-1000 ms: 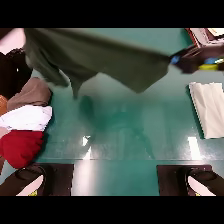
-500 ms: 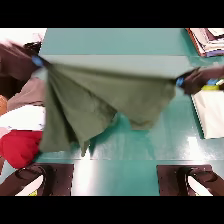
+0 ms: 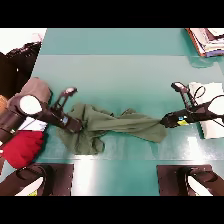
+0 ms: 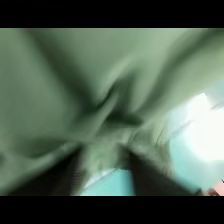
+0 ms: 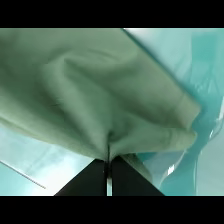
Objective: Fold the shirts.
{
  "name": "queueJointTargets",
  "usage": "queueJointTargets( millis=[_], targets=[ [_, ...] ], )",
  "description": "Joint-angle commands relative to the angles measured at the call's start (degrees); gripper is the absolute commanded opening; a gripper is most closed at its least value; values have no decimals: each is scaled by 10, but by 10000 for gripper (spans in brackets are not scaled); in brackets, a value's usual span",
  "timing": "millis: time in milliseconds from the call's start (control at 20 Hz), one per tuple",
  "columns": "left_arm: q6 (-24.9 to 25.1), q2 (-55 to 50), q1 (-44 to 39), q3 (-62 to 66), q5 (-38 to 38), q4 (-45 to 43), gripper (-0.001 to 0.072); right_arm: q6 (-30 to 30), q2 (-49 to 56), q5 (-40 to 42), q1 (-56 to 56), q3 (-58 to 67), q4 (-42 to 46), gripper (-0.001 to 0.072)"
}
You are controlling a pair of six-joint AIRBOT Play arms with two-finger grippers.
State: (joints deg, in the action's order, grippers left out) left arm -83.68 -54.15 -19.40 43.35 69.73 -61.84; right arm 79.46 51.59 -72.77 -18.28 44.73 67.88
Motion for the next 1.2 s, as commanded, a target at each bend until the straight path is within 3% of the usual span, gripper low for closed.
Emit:
queueJointTargets(
  millis=[0, 100, 150, 250, 300, 400, 550, 700, 850, 1150],
  targets=[
    [1, 0, -15, -46, -22, 21, 512, 3, 0, 3, -1, -23, -4, 19],
    [1, 0, -15, -11, -21, 4, 512, 13, 0, -2, -1, -23, -4, 21],
    [1, 0, -15, 19, -18, -21, 512, 15, 0, -10, -1, -23, -4, 60],
    [-5, 0, -15, 84, -13, -89, 513, 15, 0, -25, 0, -22, -4, 442],
    [-8, 0, -15, 121, -13, -132, 513, 15, -4, -33, 0, -22, -4, 485],
    [-19, 0, 4, 179, -21, -195, 513, 15, -27, -33, 0, -22, -3, 485],
    [-31, -9, 96, 200, -50, -189, 513, 18, -81, -22, 26, -22, -4, 482],
    [-6, -70, 160, 199, -46, -106, 513, 26, -120, -24, 85, -23, -7, 482],
    [32, -168, 166, 199, -44, -15, 513, 25, -138, -27, 142, -23, -38, 480],
    [42, -325, 165, 199, -33, 103, 513, 23, -94, -35, 171, -23, -68, 479]
  ],
)
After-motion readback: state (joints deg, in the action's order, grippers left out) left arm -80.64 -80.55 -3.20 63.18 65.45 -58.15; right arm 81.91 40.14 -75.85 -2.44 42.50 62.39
